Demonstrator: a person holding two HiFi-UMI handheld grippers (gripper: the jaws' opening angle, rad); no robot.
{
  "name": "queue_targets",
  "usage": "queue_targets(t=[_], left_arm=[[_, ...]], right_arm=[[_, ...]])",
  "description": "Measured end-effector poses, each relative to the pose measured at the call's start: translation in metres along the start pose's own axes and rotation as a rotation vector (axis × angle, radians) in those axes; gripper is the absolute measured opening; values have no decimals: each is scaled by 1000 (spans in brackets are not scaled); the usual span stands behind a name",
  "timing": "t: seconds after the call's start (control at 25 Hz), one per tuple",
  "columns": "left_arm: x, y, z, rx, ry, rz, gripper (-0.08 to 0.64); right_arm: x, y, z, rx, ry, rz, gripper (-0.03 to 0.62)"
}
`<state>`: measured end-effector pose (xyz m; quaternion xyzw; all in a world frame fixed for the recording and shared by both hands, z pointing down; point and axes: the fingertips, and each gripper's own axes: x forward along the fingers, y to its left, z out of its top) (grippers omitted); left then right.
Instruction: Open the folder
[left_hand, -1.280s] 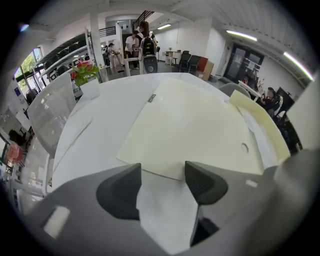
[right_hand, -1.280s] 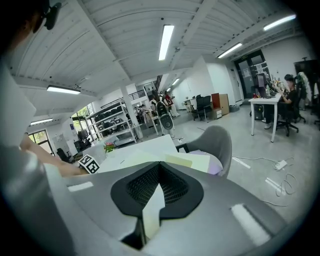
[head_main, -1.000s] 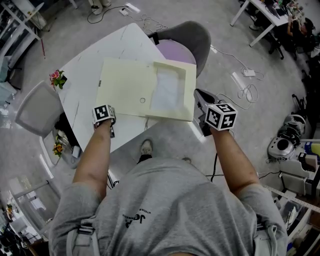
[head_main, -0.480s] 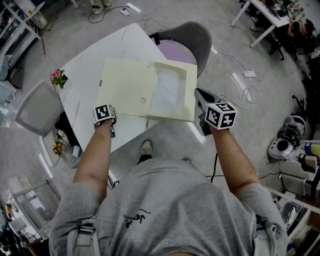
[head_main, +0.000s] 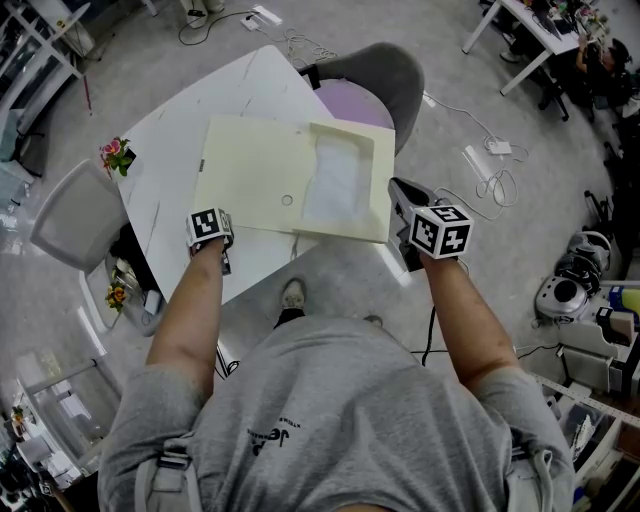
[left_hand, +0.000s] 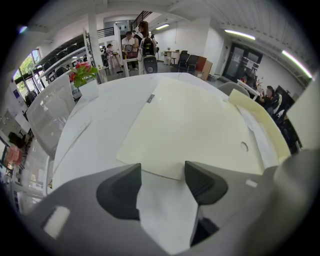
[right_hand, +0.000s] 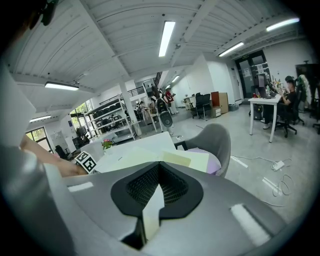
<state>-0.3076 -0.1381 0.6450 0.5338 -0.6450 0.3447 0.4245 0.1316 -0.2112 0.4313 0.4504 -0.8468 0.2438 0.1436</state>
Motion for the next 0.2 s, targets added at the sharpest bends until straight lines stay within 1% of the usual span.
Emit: queue_targets(t=[0.2], left_arm=[[-1,1,-1,3,3,1,328]], right_arm=[[0,1,-1,0,5,-3,2]])
